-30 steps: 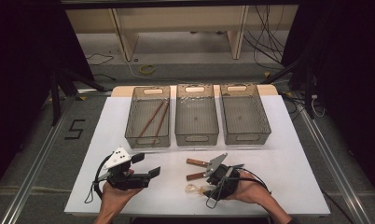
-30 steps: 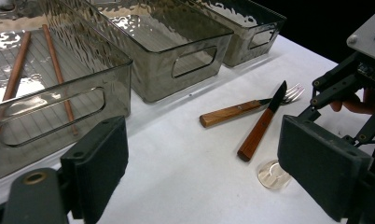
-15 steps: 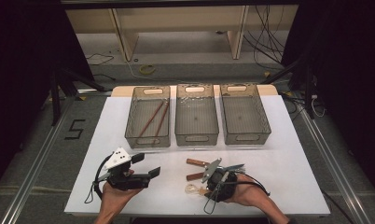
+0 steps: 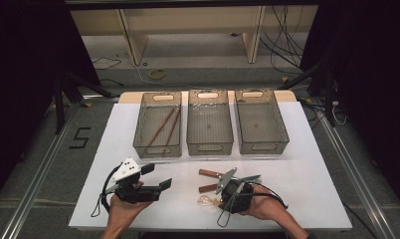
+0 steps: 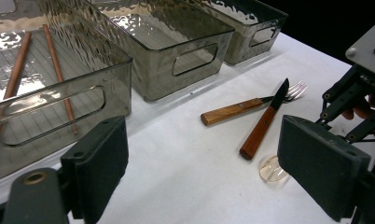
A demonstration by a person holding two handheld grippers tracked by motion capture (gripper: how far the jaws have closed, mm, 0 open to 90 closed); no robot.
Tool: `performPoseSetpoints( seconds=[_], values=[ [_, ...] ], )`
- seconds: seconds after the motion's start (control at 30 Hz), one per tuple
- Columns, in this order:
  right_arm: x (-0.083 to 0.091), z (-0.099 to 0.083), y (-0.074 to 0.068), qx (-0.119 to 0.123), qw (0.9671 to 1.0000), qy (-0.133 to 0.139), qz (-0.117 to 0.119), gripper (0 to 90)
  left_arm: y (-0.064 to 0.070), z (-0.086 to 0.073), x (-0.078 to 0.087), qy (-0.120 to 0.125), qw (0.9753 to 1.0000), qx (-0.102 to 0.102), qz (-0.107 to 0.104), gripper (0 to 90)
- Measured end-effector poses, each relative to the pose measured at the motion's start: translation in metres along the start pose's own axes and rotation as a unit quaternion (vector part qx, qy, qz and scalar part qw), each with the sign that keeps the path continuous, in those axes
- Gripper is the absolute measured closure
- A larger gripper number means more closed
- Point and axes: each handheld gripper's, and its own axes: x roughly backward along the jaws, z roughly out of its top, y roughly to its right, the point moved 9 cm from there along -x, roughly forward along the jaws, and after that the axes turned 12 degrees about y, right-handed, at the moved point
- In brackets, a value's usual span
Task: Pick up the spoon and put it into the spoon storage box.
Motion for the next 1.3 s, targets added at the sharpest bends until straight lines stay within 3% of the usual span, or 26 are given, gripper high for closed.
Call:
performPoseSetpoints(
  seconds=[0.13, 0.4, 0.77, 1.0, 1.3],
  values=[
    [0.003, 0.002, 0.000, -0.007, 0.9999, 0.011, 0.009, 78.1, -0.001, 0.000, 0.000, 0.001, 1.0000, 0.002, 0.001, 15.8],
    [0.018, 0.009, 0.011, -0.038, 0.9978, 0.055, 0.000, 78.1, -0.003, -0.001, 0.000, 0.005, 1.0000, 0.005, 0.004, 15.8],
    [0.047, 0.030, 0.050, -0.075, 0.9886, 0.124, -0.040, 78.1, -0.006, -0.003, -0.001, 0.006, 0.9999, 0.007, 0.006, 15.8],
    [0.050, 0.047, 0.070, -0.083, 0.9841, 0.145, -0.059, 78.1, -0.008, -0.003, -0.001, 0.010, 0.9999, 0.010, 0.009, 15.8],
    [0.058, 0.073, 0.096, -0.106, 0.9760, 0.170, -0.084, 78.1, -0.009, -0.004, -0.001, 0.011, 0.9998, 0.009, 0.012, 15.8]
  ],
)
